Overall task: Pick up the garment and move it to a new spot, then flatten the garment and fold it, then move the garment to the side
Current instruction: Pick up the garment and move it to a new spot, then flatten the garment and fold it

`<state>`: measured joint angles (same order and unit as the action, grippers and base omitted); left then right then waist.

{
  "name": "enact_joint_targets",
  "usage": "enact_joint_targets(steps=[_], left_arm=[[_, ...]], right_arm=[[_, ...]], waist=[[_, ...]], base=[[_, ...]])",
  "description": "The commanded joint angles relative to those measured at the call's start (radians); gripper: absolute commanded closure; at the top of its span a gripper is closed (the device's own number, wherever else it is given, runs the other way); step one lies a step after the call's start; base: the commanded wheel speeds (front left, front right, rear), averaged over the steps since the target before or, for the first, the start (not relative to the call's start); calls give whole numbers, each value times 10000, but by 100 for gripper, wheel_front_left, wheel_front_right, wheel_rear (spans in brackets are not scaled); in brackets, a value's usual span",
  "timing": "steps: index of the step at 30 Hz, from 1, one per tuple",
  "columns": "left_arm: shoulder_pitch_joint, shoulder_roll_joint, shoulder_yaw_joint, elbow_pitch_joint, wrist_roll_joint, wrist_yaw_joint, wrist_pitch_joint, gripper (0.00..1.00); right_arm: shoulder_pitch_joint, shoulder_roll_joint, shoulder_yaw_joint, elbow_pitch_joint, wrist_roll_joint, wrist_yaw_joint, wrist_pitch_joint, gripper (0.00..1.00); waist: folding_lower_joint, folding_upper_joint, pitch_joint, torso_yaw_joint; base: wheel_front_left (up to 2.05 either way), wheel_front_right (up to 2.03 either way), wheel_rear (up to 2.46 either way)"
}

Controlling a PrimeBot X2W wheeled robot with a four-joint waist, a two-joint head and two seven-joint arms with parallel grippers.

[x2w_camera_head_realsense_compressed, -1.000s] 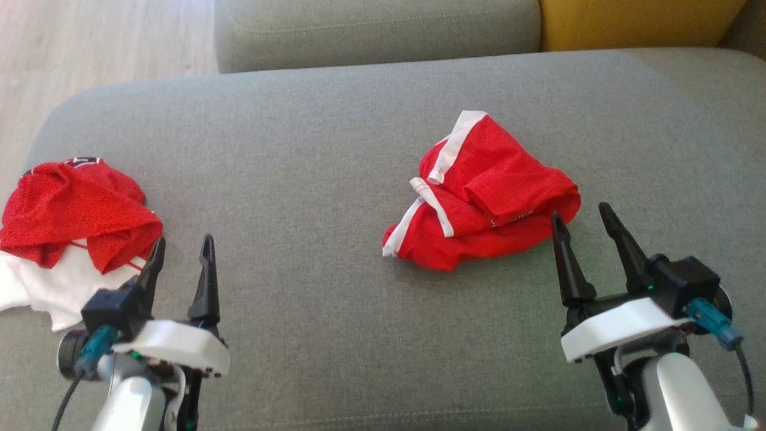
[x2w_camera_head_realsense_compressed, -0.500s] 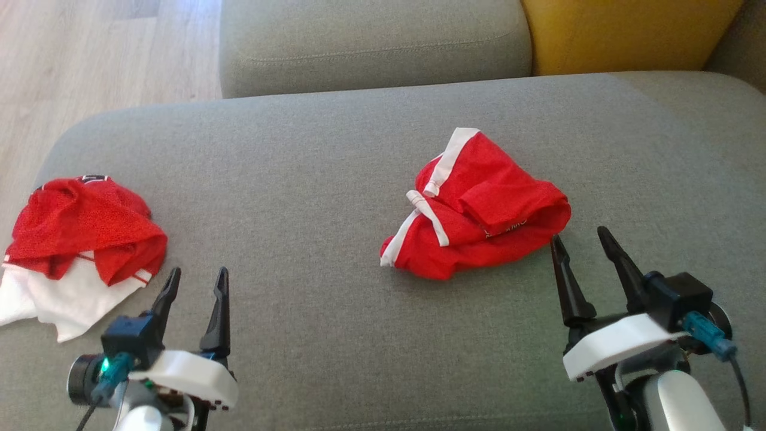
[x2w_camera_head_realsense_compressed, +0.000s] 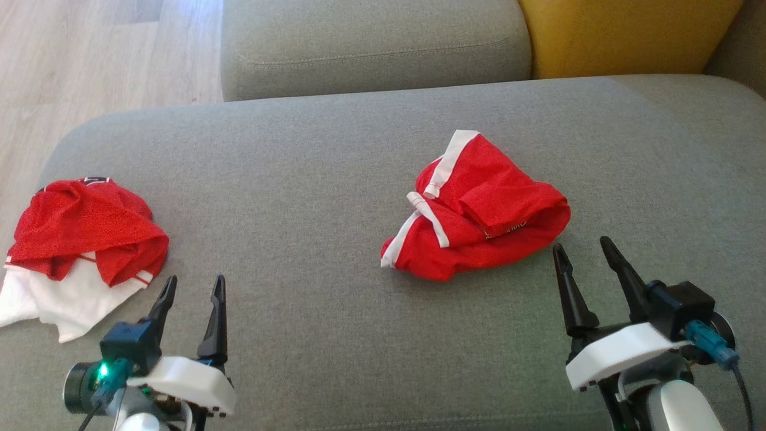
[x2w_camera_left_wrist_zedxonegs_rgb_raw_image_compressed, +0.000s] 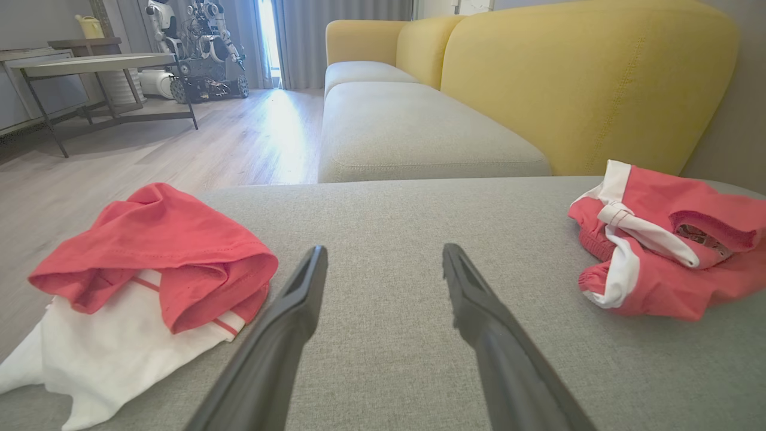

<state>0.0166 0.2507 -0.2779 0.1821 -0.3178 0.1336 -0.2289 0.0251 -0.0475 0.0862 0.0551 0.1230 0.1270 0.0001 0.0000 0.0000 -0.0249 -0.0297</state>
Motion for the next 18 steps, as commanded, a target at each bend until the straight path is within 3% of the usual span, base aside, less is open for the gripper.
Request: enact_joint_targets(steps=[1,18], left_arm=[[-419,268,353,-372,78,73,19,0],[-418,328,283,-339,-22,189,31,0]], right_arm=[[-325,-28,186,-403,19,37,-35,0],[-308,-28,187,-403,70,37,-19,0]], waist=[[0,0,7,2],[0,0,44,-58]], base=[[0,0,0],[0,0,0]])
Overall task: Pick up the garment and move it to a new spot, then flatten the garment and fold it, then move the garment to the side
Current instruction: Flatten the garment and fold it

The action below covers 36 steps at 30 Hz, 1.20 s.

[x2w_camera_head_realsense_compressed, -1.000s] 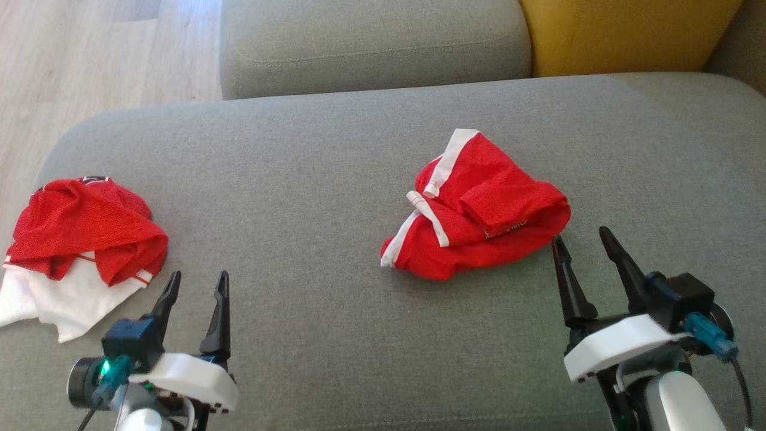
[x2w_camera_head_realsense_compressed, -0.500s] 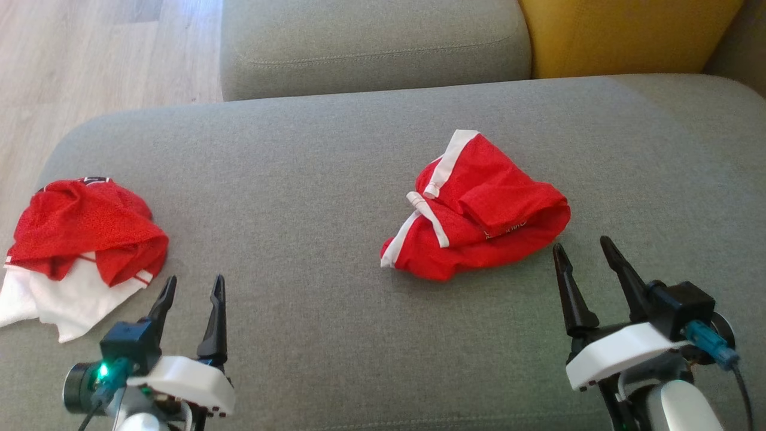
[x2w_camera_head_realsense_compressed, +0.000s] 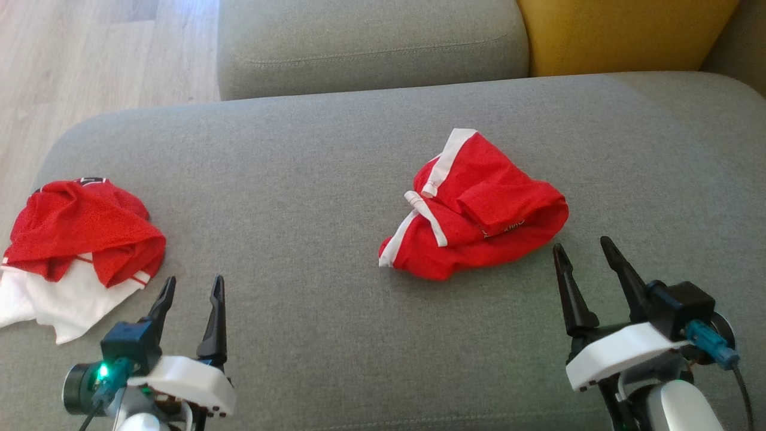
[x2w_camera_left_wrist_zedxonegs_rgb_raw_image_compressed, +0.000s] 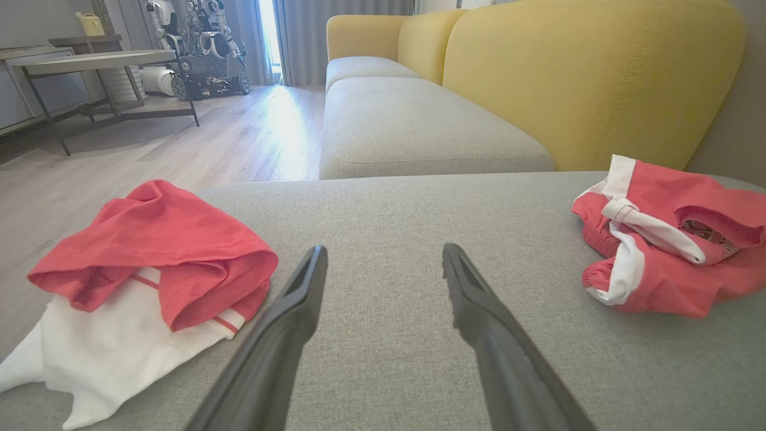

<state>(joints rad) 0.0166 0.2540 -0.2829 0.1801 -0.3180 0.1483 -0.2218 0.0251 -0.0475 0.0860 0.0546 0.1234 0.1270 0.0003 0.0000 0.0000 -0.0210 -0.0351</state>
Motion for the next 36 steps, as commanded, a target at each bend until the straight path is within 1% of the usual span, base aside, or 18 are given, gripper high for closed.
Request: enact_joint_targets(steps=[1,11,18,21,27,31,32,33,34,36], left_arm=[[-422,300,331,-317,-25,49,-41,0],[-541,320,249,-312,-60,49,-46,0],[-973,300,157,-399,-30,-12,-83,0],[-1256,264,103,-400,6,-61,-128,0],[-1856,95,-15,-255,68,-179,-241,0],[-2114,-17,-43,-95,96,-239,-310,0],[-2162,-42,-48,-55,103,-253,-324,0],[-2204,-64,-50,-16,110,-266,-335,0],[-2235,-82,-46,17,116,-277,-346,0],[-2287,-109,-24,59,131,-288,-363,0]], right_arm=[[-308,-28,191,-399,68,37,-19,0],[-395,-28,144,-343,23,37,5,0],[-1212,-77,572,50,-370,37,149,0],[-1830,-180,836,478,-536,37,197,0],[-3027,-447,1308,1643,-1284,37,379,0],[-3596,-613,1385,2542,-1820,37,773,0],[-3699,-608,1260,2690,-1927,37,831,25],[-3792,-573,1082,2759,-1990,37,794,62],[-3850,-552,896,2835,-2095,37,835,100],[-3936,-504,529,2894,-2186,37,876,100]], waist=[[0,0,11,-9],[0,0,172,58],[0,0,906,329],[0,0,1325,488],[0,0,1968,802],[0,0,2197,896],[0,0,2236,909],[0,0,2260,916],[0,0,2284,911],[0,0,2330,891]], base=[[0,0,0],[0,0,0],[0,0,0],[0,0,0],[0,0,0],[0,0,0],[0,0,0],[0,0,0],[0,0,0],[0,0,0]])
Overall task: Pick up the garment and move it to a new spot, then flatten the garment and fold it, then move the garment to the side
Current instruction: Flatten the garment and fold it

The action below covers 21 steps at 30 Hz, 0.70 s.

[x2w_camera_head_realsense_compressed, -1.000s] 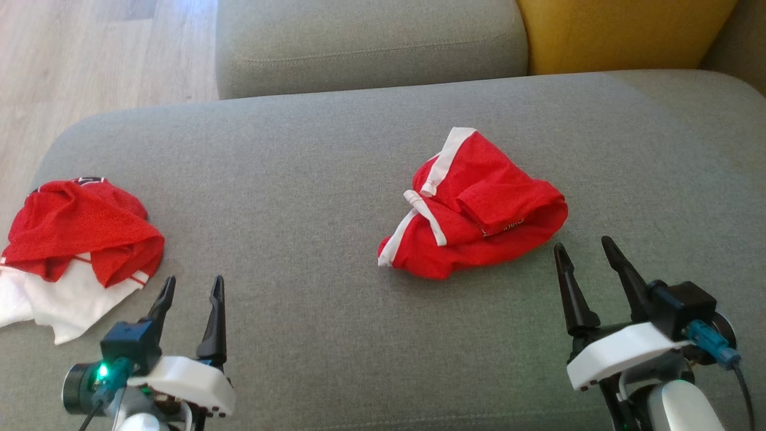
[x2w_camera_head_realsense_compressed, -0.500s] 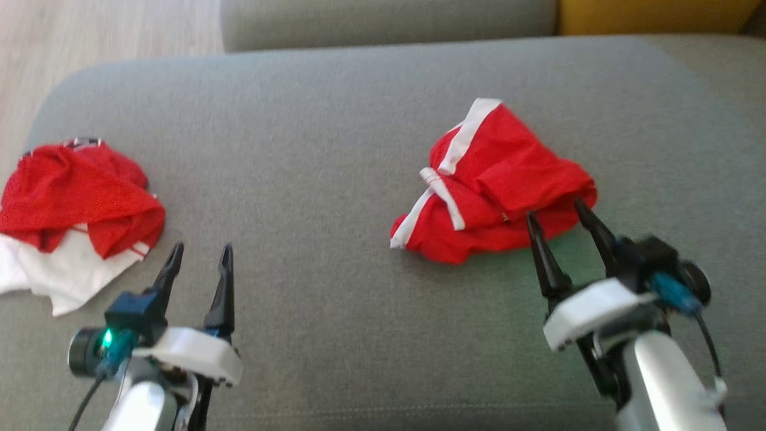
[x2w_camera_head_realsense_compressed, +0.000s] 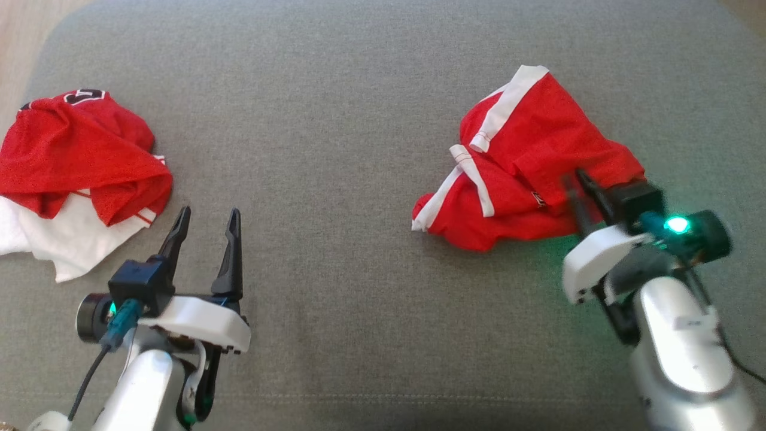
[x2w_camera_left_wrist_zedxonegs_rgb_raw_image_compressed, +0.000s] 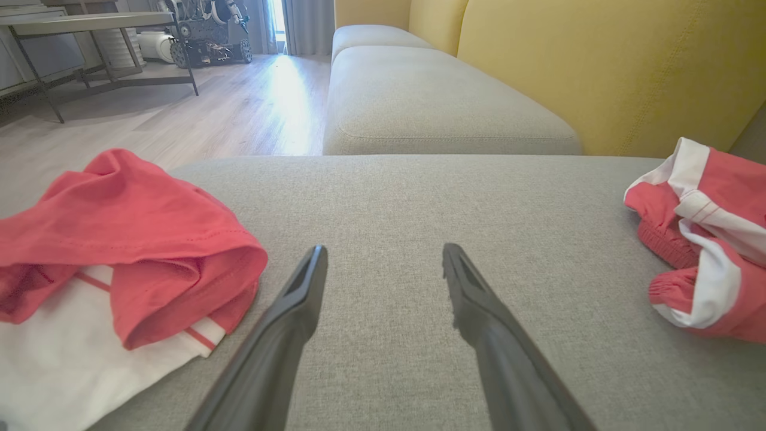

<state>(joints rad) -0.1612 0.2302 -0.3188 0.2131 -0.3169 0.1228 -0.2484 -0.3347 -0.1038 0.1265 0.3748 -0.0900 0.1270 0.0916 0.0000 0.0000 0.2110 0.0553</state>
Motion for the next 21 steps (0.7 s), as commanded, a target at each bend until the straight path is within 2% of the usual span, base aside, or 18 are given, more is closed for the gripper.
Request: enact_joint_targets(steps=[1,8,14,21], left_arm=[[-528,118,349,-257,126,-39,-103,0],[-632,66,456,-220,187,-97,-127,0],[-708,27,553,-296,274,-143,-131,0],[-640,58,738,-332,361,-207,-132,0]], right_arm=[[-377,76,-92,-344,-96,37,-71,100],[-622,41,-2008,-714,-322,37,-69,100],[-730,121,-2770,-930,-344,37,-128,100],[-462,425,-3429,-1159,199,37,-435,100]], waist=[[0,0,32,-26],[0,0,127,-177],[0,0,189,-234],[0,0,124,-400]], base=[[0,0,0],[0,0,0],[0,0,0],[0,0,0]])
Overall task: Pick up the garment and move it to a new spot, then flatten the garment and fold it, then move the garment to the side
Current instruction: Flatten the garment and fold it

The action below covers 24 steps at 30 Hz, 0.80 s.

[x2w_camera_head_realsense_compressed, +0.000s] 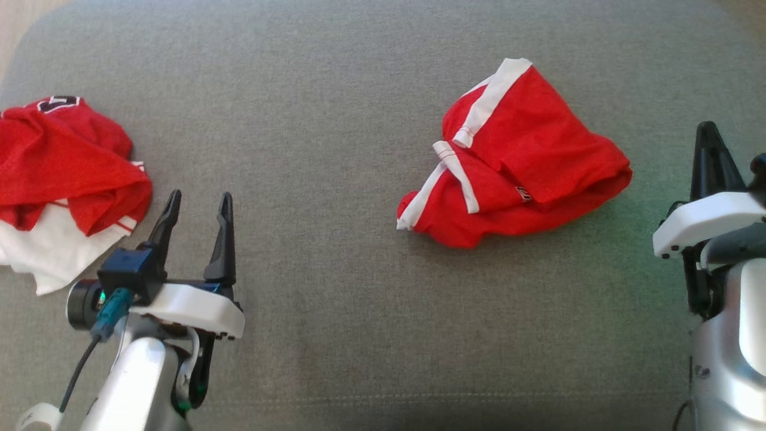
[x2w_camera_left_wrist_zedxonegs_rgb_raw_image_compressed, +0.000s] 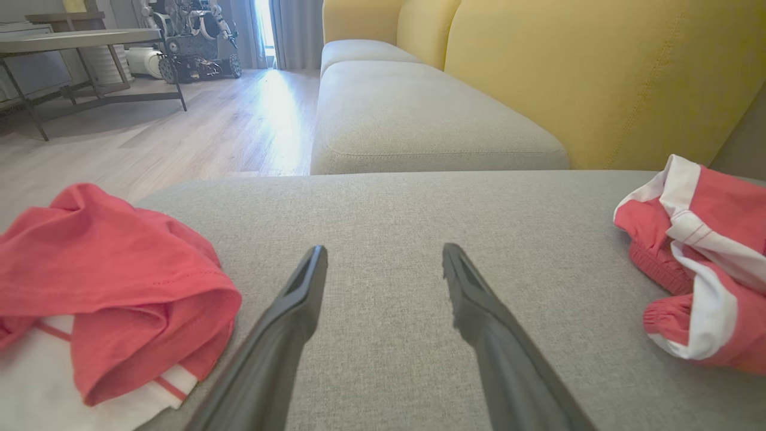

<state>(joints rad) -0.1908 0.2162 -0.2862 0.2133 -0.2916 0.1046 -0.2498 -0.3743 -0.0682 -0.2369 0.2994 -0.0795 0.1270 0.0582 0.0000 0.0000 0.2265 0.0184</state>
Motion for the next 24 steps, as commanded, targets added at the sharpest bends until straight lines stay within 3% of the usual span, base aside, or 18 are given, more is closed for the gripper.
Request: enact_joint_targets(steps=[1,2,3,24], left_arm=[[-327,203,432,-324,116,-31,-119,0],[-309,206,450,-319,122,-36,-119,0],[-295,205,458,-310,131,-41,-119,0],[916,168,509,-181,-68,81,-93,0]], right_arm=[[-20,90,218,-423,194,37,-167,97],[24,108,267,-462,303,37,-257,56],[80,124,352,-496,463,37,-326,0],[2954,178,2963,-2639,1966,37,-937,0]], waist=[[0,0,-65,-66],[0,0,-95,-100],[0,0,-135,-124],[0,0,-1715,-438]], base=[[0,0,0],[0,0,0],[0,0,0],[0,0,0]])
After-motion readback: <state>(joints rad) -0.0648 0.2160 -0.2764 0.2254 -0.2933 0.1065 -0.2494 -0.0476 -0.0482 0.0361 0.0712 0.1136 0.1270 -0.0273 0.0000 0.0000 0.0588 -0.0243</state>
